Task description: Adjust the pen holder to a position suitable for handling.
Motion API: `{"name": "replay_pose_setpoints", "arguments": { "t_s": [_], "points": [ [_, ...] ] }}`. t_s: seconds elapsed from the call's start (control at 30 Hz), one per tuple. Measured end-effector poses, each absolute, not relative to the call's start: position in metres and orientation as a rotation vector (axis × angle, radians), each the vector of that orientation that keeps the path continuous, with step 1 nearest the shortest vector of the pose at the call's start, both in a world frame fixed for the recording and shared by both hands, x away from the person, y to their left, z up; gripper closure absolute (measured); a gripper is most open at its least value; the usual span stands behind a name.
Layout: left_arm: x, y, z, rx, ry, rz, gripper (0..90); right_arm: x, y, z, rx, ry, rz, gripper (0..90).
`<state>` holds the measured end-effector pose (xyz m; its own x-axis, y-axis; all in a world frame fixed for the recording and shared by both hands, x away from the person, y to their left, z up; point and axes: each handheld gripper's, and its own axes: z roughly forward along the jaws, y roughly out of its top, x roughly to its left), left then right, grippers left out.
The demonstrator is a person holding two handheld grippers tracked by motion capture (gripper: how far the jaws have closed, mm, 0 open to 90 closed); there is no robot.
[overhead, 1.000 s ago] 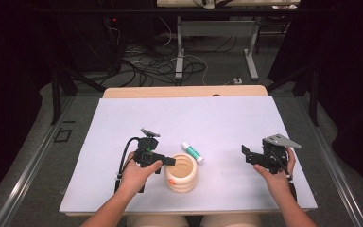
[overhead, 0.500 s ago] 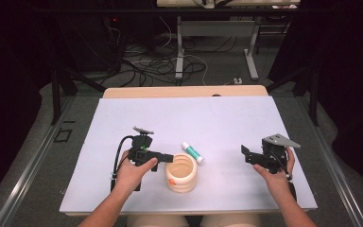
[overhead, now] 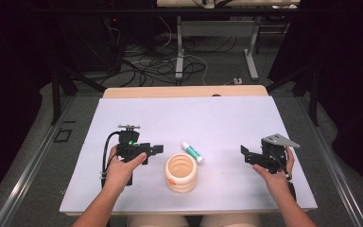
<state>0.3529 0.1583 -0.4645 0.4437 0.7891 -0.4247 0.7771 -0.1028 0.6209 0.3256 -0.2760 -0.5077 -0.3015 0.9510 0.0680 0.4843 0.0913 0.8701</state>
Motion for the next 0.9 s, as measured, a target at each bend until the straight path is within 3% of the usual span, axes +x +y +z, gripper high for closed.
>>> {"name": "replay_pose_setpoints", "arguments": {
  "t_s": [0.27, 0.47, 0.9],
  "points": [
    [0.357, 0.175, -0.464, 1.838, 1.279, 0.227, 27.0, 0.325, -0.275, -0.507, 1.402, 1.85, 1.148, 14.3],
    [0.362, 0.192, -0.465, 1.816, 1.297, 0.252, 26.0, 0.325, -0.273, -0.508, 1.394, 1.849, 1.15, 14.3],
    [0.372, 0.219, -0.478, 1.693, 1.314, 0.331, 1.0, 0.325, -0.271, -0.507, 1.393, 1.857, 1.146, 14.3]
  ]
}}
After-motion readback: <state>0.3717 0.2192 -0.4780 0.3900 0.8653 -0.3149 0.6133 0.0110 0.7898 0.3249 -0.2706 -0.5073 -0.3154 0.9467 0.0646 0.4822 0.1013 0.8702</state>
